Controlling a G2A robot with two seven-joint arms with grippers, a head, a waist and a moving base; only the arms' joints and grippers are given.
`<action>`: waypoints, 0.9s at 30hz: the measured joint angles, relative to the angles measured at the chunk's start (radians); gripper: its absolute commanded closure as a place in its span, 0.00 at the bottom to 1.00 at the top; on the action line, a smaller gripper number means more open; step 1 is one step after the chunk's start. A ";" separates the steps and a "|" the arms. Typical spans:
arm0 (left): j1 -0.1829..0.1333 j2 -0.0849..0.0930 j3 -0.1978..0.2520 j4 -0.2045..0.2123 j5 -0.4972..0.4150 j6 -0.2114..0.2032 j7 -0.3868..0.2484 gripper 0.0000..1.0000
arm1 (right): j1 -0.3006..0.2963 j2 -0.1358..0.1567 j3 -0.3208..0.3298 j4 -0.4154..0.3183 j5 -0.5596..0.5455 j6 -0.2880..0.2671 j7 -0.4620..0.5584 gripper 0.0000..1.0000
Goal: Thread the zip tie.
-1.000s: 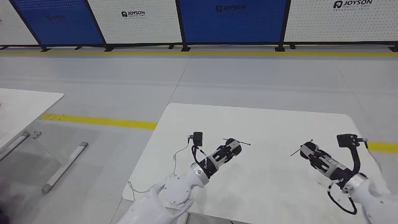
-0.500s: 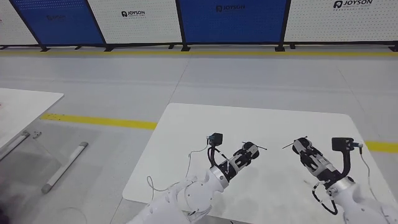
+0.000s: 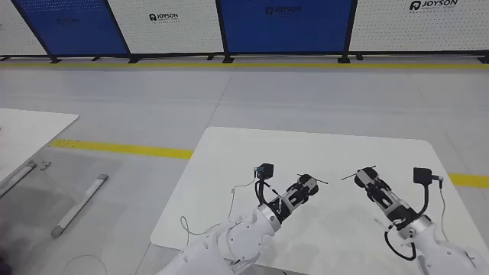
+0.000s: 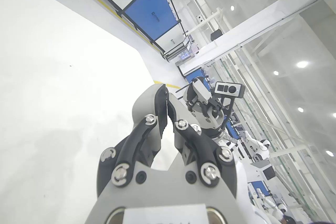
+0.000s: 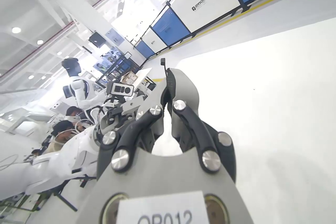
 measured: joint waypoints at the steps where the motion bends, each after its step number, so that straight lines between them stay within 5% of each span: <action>1: 0.000 0.000 0.000 0.000 0.000 0.000 0.000 1.00 | 0.006 -0.002 -0.010 0.004 -0.014 0.016 -0.004 1.00; 12: 0.000 0.000 0.000 0.000 0.000 0.000 0.000 1.00 | 0.004 -0.003 -0.016 -0.008 -0.052 0.035 -0.021 1.00; 21: 0.000 0.000 0.000 0.000 0.000 0.000 0.000 1.00 | -0.113 -0.014 -0.027 -0.081 -0.135 -0.028 -0.255 1.00; 27: 0.000 0.000 0.000 0.000 0.000 0.000 0.000 1.00 | -0.125 -0.017 -0.041 -0.057 -0.045 -0.026 -0.250 1.00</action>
